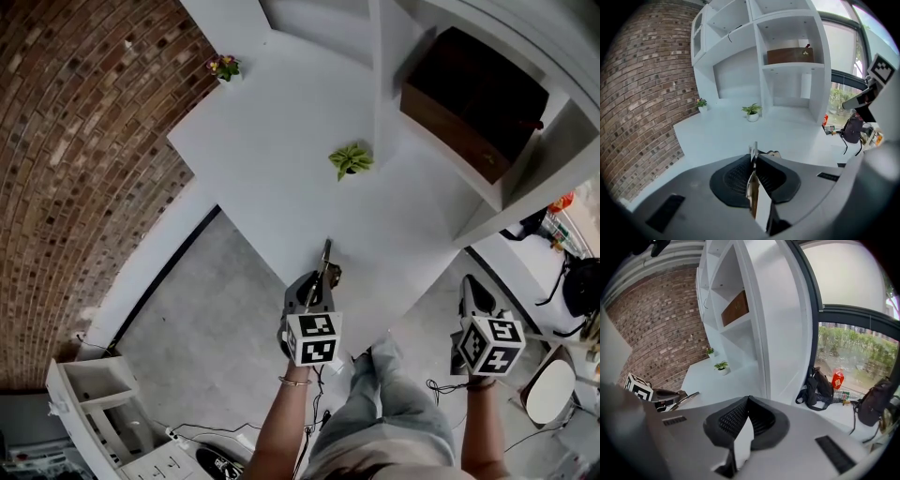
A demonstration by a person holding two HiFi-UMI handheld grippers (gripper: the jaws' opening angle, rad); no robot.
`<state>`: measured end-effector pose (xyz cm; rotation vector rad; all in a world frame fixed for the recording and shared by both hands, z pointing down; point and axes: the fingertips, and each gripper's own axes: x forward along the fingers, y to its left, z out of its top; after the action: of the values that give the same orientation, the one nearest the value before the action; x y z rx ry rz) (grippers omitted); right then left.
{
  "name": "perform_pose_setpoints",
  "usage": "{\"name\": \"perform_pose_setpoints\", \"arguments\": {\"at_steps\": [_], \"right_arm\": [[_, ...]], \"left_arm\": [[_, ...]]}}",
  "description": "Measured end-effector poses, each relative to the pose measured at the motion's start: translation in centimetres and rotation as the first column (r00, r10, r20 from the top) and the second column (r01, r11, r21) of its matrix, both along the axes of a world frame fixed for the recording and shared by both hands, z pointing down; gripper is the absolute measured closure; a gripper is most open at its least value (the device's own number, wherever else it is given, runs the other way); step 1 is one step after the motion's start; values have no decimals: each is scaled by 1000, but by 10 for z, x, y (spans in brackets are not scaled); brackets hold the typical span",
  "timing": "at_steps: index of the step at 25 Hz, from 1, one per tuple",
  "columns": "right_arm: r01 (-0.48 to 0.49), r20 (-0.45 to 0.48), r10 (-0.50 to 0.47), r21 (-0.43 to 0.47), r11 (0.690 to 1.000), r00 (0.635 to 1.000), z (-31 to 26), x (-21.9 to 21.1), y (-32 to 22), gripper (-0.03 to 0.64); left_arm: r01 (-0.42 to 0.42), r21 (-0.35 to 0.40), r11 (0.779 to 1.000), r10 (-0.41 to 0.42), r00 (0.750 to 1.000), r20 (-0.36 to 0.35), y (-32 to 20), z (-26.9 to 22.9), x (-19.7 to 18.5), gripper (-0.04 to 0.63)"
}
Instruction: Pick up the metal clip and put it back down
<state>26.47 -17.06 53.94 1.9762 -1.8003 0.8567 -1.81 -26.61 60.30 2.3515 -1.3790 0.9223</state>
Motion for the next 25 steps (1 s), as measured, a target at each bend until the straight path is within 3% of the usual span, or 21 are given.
{"name": "perform_pose_setpoints", "arguments": {"at_steps": [3, 8, 14, 19, 25], "right_arm": [[1, 3, -1, -7, 1000, 1000, 3, 1, 0, 615], [2, 9, -2, -16, 1000, 1000, 8, 2, 3, 615], [3, 13, -3, -17, 1000, 1000, 11, 6, 6, 615], [-2, 17, 2, -18, 1000, 1000, 11, 10, 7, 615], [-6, 23, 6, -22, 1000, 1000, 15, 13, 8, 615]], "left_arm": [[-10, -6, 1000, 10, 1000, 20, 2, 4, 3, 558], [-9, -76, 997, 9, 1000, 0, 10, 17, 9, 558], [-90, -39, 995, 95, 984, 151, 16, 21, 18, 558], [-128, -52, 990, 136, 968, 211, 19, 24, 25, 554], [-167, -111, 980, 186, 964, 190, 25, 31, 35, 515]]}}
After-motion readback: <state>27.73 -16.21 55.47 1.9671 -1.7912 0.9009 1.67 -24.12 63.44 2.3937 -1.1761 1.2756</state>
